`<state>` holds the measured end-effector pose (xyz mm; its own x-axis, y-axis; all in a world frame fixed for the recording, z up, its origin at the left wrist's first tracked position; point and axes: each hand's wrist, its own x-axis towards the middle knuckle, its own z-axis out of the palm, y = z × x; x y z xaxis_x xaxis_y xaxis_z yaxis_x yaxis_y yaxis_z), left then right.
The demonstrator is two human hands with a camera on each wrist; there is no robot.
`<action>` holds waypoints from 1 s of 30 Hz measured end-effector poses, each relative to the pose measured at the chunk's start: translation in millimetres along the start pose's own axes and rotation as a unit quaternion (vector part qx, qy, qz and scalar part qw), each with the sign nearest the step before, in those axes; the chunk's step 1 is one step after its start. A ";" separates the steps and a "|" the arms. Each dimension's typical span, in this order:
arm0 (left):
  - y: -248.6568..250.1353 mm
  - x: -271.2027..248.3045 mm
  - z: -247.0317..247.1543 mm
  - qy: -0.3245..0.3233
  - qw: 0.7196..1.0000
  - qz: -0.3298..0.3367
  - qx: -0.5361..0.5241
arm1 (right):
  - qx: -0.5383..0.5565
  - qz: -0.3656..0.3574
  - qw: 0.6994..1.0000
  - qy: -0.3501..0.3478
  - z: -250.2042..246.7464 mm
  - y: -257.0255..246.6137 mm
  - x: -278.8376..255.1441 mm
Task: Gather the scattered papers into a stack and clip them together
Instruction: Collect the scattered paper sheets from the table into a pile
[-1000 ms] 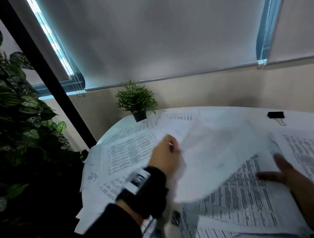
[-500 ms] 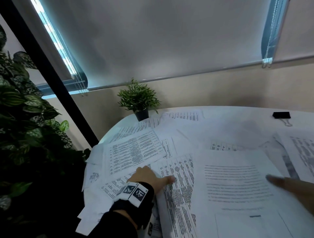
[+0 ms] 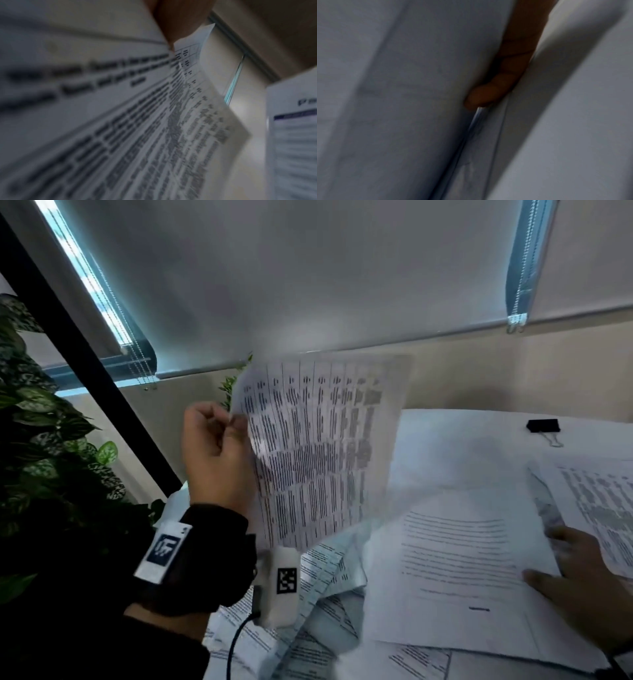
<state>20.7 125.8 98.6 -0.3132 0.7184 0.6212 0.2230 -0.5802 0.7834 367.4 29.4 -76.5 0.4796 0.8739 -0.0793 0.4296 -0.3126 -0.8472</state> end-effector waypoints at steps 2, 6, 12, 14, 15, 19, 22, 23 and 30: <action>7.9 -1.3 9.3 -0.032 0.994 -0.056 -0.091 | 0.022 0.006 1.000 -0.011 -2.0 -5.8 -4.8; -1.7 -33.6 38.0 -0.208 0.967 -0.144 0.008 | 0.016 -0.015 0.996 -0.086 -1.2 -5.0 -4.1; -45.7 -86.5 68.2 -0.335 0.886 -0.158 0.280 | 0.209 0.158 0.962 -0.078 4.3 15.9 20.9; -52.0 -87.4 70.4 -0.339 0.882 -0.214 0.248 | 0.147 0.091 0.981 -0.085 3.5 28.8 18.6; -53.0 -86.3 68.6 -0.336 0.885 -0.237 0.216 | 0.132 0.063 0.981 -0.130 1.2 23.1 11.3; -75.6 -60.4 38.4 -0.336 0.880 -0.234 0.241 | 0.027 0.069 0.993 -0.089 5.1 -40.4 -28.5; -101.5 -27.9 -3.8 -0.363 0.793 -0.179 0.455 | 0.013 0.028 0.993 -0.113 6.1 -38.8 -33.4; -107.3 -20.0 -16.4 -0.390 0.745 -0.162 0.516 | -0.001 0.018 0.993 -0.112 6.0 -34.6 -31.5; -130.5 -3.6 -36.4 -0.502 0.611 -0.113 0.602 | -0.018 -0.006 0.992 -0.128 5.5 -27.8 -24.2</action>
<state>-40.9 184.9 -6.6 0.1281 0.9515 -0.2796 0.9851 -0.1546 -0.0749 339.7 19.0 -53.9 0.2667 0.9419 -0.2041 0.4634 -0.3110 -0.8298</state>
